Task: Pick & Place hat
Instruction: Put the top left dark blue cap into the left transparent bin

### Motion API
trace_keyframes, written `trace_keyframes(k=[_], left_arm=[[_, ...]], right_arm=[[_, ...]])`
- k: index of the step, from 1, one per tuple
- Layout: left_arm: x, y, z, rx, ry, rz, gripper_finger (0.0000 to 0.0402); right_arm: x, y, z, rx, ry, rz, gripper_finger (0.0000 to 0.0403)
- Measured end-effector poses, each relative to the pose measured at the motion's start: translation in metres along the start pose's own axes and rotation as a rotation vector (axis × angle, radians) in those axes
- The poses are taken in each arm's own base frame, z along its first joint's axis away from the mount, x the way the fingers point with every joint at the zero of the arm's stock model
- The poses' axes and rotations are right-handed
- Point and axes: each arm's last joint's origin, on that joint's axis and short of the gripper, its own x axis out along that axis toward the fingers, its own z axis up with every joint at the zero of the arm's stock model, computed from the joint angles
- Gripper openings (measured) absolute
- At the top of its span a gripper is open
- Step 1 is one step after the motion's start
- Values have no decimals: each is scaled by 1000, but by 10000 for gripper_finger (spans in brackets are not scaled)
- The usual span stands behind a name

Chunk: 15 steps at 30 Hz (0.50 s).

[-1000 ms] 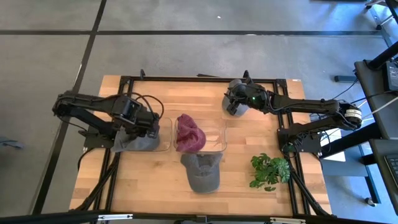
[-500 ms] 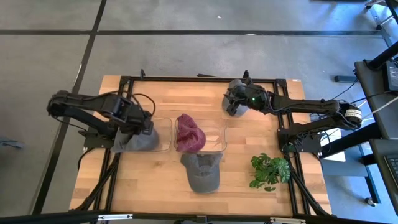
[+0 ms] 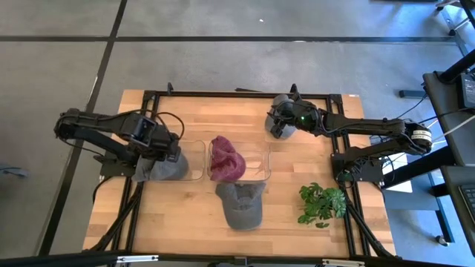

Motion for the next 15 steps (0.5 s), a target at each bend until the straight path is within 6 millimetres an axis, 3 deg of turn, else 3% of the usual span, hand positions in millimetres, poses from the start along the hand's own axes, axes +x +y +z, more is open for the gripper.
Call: trace_keyframes(k=[15], left_arm=[[-21,35,4,-32,-123,-158,79]], right_arm=[[0,0,0,-1,0,0,149]])
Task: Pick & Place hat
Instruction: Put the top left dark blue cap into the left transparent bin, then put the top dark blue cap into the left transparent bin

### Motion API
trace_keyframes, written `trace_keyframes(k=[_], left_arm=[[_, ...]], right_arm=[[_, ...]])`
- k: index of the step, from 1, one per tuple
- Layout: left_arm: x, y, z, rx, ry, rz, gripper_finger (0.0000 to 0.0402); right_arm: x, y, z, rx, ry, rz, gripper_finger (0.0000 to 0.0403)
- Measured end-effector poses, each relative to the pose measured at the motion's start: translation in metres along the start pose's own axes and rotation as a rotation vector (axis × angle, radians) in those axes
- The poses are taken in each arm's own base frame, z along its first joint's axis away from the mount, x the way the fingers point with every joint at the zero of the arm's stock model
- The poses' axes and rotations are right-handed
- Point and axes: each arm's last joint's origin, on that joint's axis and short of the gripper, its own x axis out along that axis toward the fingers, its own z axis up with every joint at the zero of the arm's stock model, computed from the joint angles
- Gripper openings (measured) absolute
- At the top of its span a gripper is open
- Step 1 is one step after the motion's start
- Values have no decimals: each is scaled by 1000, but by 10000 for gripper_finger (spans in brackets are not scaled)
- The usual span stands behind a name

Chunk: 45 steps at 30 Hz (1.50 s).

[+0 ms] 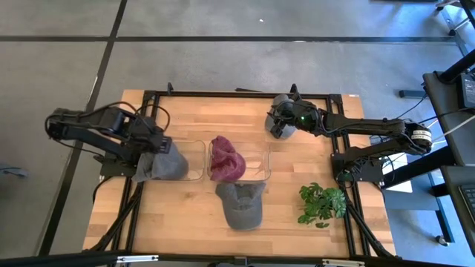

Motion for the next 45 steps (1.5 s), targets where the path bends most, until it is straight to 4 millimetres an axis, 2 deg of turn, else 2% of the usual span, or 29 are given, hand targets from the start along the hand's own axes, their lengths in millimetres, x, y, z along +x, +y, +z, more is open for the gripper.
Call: trace_keyframes(k=[9,15,19,22,25,29,33,40,42,45], left_arm=[[-12,18,4,10,-60,-85,79],[-24,39,12,21,-284,-168,79],[-30,46,17,96,-470,-196,79],[-35,43,20,194,-601,-232,79],[-41,32,22,308,-711,-273,79],[-45,15,23,450,-781,-312,79],[-35,2,21,544,-826,-312,79],[1,-10,27,569,-890,-239,79],[12,-15,30,589,-878,-271,79],[27,-27,32,676,-852,-410,79]], right_arm=[[0,0,0,-2,0,0,149],[0,0,0,2,0,-1,149],[0,0,0,3,0,0,149],[0,0,0,5,0,-1,149],[0,0,0,7,-5,-1,149],[0,0,5,56,-46,-4,149],[-1,-1,10,116,-95,-4,149],[-2,-2,21,129,-212,-8,149],[-3,-2,22,133,-224,-8,149],[-2,-2,22,127,-218,16,149]])
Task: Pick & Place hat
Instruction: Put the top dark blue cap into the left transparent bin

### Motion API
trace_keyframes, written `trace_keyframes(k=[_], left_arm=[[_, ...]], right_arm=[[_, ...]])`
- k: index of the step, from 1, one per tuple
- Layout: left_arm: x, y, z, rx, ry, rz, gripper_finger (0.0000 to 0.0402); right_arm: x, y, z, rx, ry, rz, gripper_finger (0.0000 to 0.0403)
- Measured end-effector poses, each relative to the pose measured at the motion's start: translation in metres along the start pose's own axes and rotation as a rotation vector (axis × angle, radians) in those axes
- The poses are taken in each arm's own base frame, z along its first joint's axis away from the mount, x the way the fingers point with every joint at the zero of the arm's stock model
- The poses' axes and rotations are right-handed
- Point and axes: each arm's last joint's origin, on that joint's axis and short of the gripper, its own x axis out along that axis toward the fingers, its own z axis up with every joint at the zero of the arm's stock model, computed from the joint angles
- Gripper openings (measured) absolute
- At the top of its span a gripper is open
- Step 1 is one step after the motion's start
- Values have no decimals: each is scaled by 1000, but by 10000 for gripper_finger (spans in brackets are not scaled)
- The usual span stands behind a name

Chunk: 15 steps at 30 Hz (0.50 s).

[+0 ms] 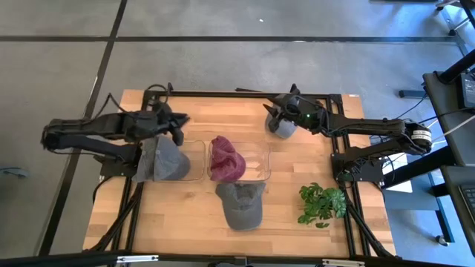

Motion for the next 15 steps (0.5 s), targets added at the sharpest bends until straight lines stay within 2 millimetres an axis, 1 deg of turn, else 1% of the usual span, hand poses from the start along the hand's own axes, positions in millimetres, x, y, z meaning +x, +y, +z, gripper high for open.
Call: trace_keyframes(k=[3,7,10,13,15], left_arm=[[14,-7,-3,63,-44,-184,79],[28,-8,-3,126,-128,-288,79],[40,-7,-6,164,-192,-379,79],[52,-4,-12,217,-250,-522,79],[59,-2,-16,234,-267,-604,79]], right_arm=[[0,1,-2,-5,16,51,150],[0,2,-3,16,35,79,155],[0,2,-4,52,42,63,176],[0,-2,-4,76,57,-8,203],[1,-6,1,81,83,-44,219]])
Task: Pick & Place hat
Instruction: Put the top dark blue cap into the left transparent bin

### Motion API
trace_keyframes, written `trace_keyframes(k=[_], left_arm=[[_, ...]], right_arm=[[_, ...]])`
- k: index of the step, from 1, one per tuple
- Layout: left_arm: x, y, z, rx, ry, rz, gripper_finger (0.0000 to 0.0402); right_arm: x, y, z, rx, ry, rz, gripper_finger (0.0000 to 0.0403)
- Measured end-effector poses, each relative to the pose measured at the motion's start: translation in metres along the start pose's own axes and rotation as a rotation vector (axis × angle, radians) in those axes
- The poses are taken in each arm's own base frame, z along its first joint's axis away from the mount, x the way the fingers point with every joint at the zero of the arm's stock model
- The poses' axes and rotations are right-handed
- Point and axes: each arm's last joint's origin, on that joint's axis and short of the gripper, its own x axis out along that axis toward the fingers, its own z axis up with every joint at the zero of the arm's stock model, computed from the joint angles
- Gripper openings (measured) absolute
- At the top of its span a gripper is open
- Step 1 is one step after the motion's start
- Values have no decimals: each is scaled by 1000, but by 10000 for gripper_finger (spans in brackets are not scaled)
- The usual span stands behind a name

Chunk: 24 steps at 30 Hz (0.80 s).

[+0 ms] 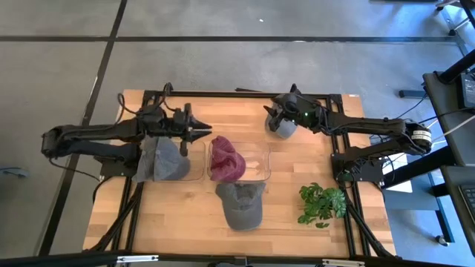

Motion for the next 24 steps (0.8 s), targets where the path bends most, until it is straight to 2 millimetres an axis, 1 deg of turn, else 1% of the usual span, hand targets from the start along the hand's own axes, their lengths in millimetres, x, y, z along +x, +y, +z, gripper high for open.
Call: trace_keyframes(k=[1,3,6,10,14,20,21,22,24], left_arm=[[1,3,-2,8,-10,-20,79],[1,8,-4,27,-24,-1,79],[1,18,-7,36,-2,128,79],[1,25,-14,-46,55,258,79],[2,26,-17,-27,77,293,79],[1,32,-16,6,75,319,79],[0,34,-16,11,71,329,79],[-1,36,-15,11,63,341,79],[-3,41,-14,-12,50,367,79]], right_arm=[[0,-2,4,-1,20,-15,226],[-2,-6,11,6,80,-41,236],[-4,-10,16,21,136,-64,244],[-4,-11,16,-20,141,-63,245],[-4,-11,16,-38,138,-62,245],[1,-18,18,-86,104,-230,245],[2,-21,18,-76,102,-246,245],[3,-24,19,-32,96,-257,245],[4,-34,21,113,101,-283,245]])
